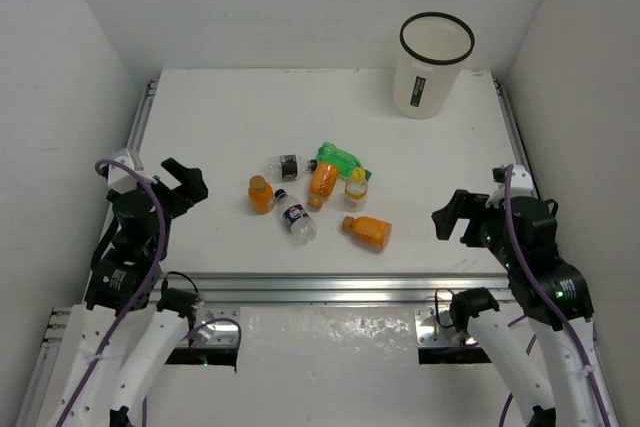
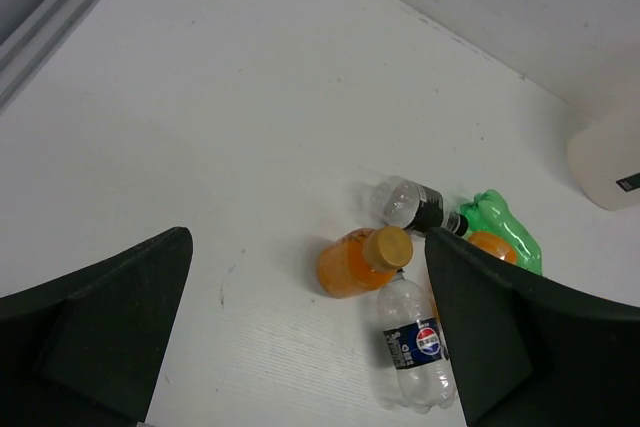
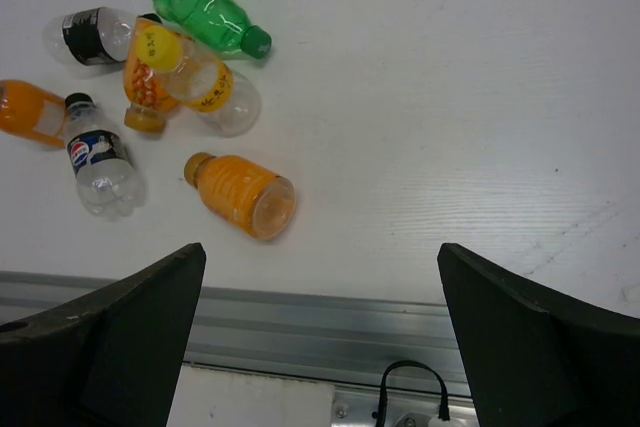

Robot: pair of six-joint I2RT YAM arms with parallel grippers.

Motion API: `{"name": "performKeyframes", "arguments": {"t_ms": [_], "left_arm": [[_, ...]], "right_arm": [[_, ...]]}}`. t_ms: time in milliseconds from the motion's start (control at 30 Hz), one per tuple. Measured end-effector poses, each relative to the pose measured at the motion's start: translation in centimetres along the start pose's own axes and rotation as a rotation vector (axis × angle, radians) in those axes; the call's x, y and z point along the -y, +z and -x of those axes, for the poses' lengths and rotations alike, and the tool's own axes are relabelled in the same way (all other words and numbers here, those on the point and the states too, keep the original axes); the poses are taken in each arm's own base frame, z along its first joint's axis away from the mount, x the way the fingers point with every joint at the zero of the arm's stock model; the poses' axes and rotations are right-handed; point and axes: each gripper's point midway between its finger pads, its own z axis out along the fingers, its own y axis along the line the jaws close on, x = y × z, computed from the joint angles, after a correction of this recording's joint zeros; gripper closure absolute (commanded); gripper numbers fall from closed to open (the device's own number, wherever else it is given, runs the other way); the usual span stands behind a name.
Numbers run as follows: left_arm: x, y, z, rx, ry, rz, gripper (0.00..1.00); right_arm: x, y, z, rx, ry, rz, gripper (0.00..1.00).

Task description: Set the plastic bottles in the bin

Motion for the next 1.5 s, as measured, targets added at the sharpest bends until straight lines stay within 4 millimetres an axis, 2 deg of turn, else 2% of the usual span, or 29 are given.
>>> {"name": "performKeyframes", "arguments": {"t_ms": [133, 267, 400, 500, 567, 667, 733, 833, 1000, 1067, 1100, 1133, 1167, 1200, 1300, 1400, 1500], "left_arm": [[-0.5, 0.0, -0.2, -0.005, -0.011, 0.025, 0.00], [0.0, 0.0, -0.6, -0.030, -0.004, 0.004, 0.00], [1.4, 1.7, -1.2, -0.122, 0.008, 0.011, 0.00], [3.3, 4.5, -3.9, -0.250, 0.040, 0.022, 0.00], [5.1, 5.2, -6.3, -0.330, 0.095, 0.026, 0.00], [7.7, 6.4, -11.3, -0.453, 0.198, 0.029, 0.00], [7.7, 6.8, -13.7, -0.509, 0.244, 0.057, 0.00], [7.1, 7.8, -15.4, -0.539, 0.272, 0.104, 0.06], [6.6, 9.7, -17.9, -0.576, 0.309, 0.162, 0.09], [6.5, 10.3, -18.7, -0.588, 0.315, 0.179, 0.18], [6.3, 10.5, -19.0, -0.594, 0.316, 0.186, 0.27], [6.2, 10.7, -19.4, -0.600, 0.318, 0.194, 0.28], [6.0, 10.9, -19.7, -0.605, 0.319, 0.203, 0.34], [5.9, 11.1, -19.8, -0.606, 0.316, 0.210, 0.56], [5.3, 11.7, -19.5, -0.592, 0.290, 0.236, 0.92], [4.5, 11.8, -18.9, -0.577, 0.285, 0.269, 1.00], [4.3, 10.8, -17.4, -0.555, 0.278, 0.275, 1.00]], "right_arm": [[-0.1, 0.2, -0.2, -0.005, 0.002, 0.006, 0.01], [-0.4, 0.4, -0.5, -0.012, 0.003, 0.025, 0.01], [-1.1, 0.8, -0.7, -0.041, 0.003, 0.060, 0.01], [-1.7, 1.5, -1.3, -0.094, 0.007, 0.084, 0.01], [-2.1, 2.1, -1.5, -0.122, 0.008, 0.099, 0.01], [-2.4, 2.9, -1.7, -0.142, 0.010, 0.117, 0.01], [-2.5, 3.4, -2.2, -0.154, 0.012, 0.126, 0.01], [-2.7, 4.0, -3.0, -0.177, 0.015, 0.141, 0.01], [-2.9, 5.3, -4.5, -0.221, 0.022, 0.165, 0.01], [-3.0, 5.7, -5.2, -0.243, 0.025, 0.176, 0.01], [-3.1, 5.8, -5.5, -0.253, 0.026, 0.182, 0.01], [-3.2, 5.9, -5.6, -0.260, 0.027, 0.186, 0.01], [-3.3, 6.0, -5.8, -0.266, 0.028, 0.190, 0.01], [-3.4, 6.1, -5.8, -0.270, 0.029, 0.196, 0.01], [-3.7, 6.2, -5.6, -0.263, 0.029, 0.216, 0.01], [-4.1, 6.3, -5.5, -0.266, 0.030, 0.235, 0.01], [-5.1, 6.3, -5.4, -0.274, 0.032, 0.292, 0.01]]}}
